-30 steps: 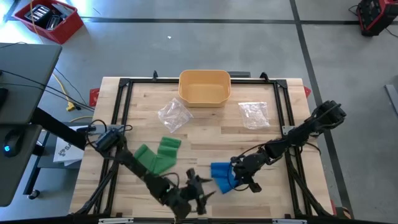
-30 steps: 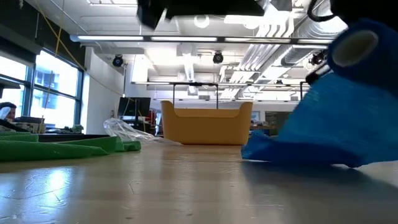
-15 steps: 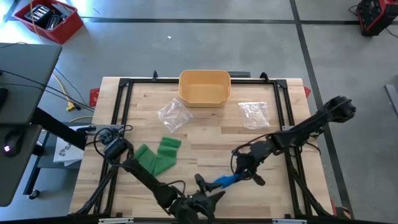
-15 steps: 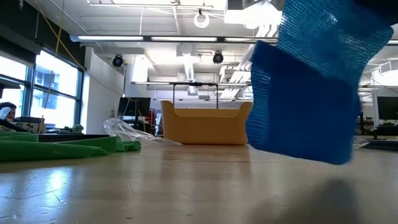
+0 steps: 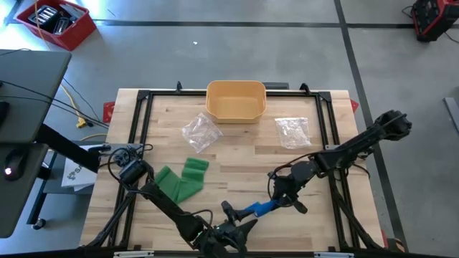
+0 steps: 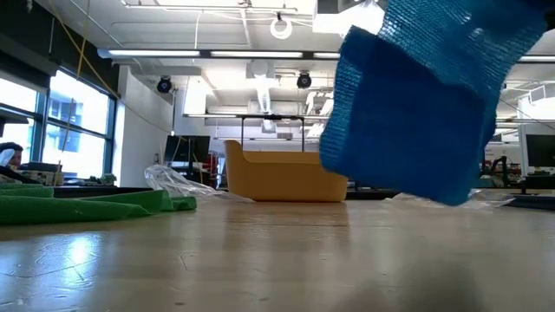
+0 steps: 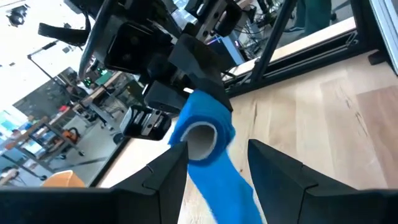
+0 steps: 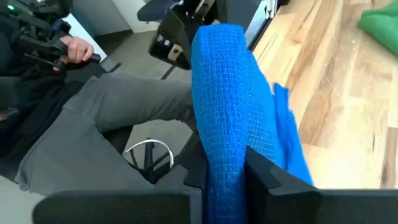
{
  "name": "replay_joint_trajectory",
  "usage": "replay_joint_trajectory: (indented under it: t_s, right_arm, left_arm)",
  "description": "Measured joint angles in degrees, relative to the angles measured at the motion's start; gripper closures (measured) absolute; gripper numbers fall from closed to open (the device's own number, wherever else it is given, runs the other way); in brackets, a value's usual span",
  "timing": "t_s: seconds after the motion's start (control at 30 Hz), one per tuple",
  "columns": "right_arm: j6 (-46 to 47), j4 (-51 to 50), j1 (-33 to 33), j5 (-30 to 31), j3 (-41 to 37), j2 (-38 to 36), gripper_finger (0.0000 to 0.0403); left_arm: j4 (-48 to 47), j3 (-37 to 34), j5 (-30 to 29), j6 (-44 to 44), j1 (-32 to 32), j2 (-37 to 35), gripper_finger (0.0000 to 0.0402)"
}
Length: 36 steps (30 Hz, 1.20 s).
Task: Roll bandage
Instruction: Roll the blue bandage
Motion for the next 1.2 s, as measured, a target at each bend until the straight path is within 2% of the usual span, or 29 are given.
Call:
replay_joint_trajectory:
  t_s: [0.17, 0.6, 0.87, 0.93, 1.03, 1.13, 1.2]
  right_arm:
    - [0.2, -0.6, 0.0, 0.0, -0.1, 0.0, 0.0362]
    - [0.4, -0.3, 0.0, 3.3, -0.1, 0.0, 0.0362]
    - [0.5, -2.1, -0.1, 4.4, -0.2, 0.0, 0.0362]
    - [0.3, -2.8, -0.1, 4.4, -0.2, -0.1, 0.0361]
    - [0.0, -3.5, 0.0, 5.4, -0.2, -0.1, 0.035]
    - [-0.9, -3.3, 0.0, 6.5, -0.1, -0.1, 0.0319]
    - [-2.0, -3.9, -0.1, 7.4, -0.1, -0.8, 0.0293]
  left_arm:
    - [0.0, 0.0, 1.8, -1.2, 1.3, 0.0, 0.0236]
    - [0.1, 0.0, 0.5, -10.2, 1.2, 0.0, 0.0236]
    - [-0.3, -0.8, 4.4, -14.3, 3.9, 0.0, 0.0243]
    - [-0.3, -0.8, 4.4, -15.0, 4.0, 0.0, 0.0261]
    - [-0.3, -0.8, 4.4, -17.2, 3.9, 0.0, 0.0309]
    - [-1.8, -0.8, 5.7, -22.0, 3.6, -0.1, 0.0372]
    - [-3.5, -0.8, 6.1, -26.6, 3.5, -0.1, 0.039]
